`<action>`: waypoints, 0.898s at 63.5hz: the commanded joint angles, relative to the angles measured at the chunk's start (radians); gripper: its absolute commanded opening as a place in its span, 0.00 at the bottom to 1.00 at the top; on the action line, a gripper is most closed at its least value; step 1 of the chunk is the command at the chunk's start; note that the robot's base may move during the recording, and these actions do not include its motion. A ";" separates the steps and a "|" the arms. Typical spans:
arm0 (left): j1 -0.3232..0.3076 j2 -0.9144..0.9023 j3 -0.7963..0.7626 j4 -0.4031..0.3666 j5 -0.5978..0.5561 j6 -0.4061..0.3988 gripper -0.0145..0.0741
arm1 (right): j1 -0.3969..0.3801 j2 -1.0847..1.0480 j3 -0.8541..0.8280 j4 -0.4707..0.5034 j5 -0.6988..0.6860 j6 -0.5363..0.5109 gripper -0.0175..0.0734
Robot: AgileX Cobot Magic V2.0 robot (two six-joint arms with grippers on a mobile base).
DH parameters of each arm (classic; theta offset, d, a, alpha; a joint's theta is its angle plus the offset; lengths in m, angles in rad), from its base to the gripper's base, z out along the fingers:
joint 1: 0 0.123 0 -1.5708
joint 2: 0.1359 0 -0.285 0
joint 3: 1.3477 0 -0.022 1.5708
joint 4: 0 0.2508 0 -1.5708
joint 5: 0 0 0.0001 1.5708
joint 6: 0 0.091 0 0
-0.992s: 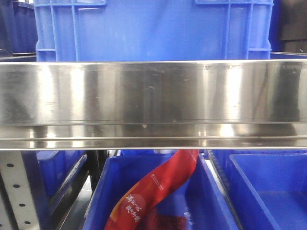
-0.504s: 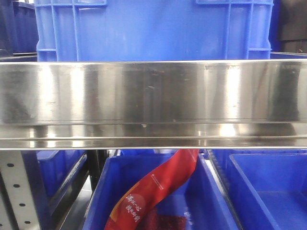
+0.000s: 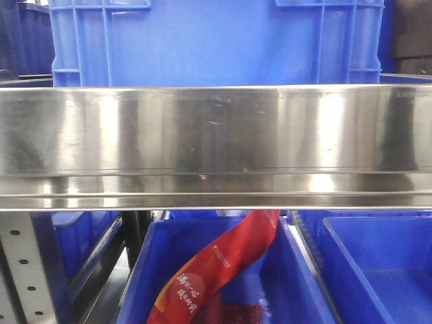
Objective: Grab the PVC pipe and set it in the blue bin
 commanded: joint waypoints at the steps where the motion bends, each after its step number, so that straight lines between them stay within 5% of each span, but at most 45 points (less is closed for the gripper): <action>1: 0.041 -0.089 0.115 0.002 -0.057 -0.039 0.04 | -0.041 -0.073 0.077 0.002 -0.022 -0.006 0.01; 19: 0.202 -0.387 0.474 -0.006 -0.114 -0.057 0.04 | -0.145 -0.308 0.384 0.002 -0.098 -0.006 0.01; 35: 0.221 -0.616 0.685 -0.006 -0.114 -0.057 0.04 | -0.153 -0.500 0.613 0.002 -0.213 -0.006 0.01; 57: 0.221 -0.694 0.723 0.000 -0.099 -0.057 0.04 | -0.153 -0.618 0.652 0.002 -0.173 -0.006 0.01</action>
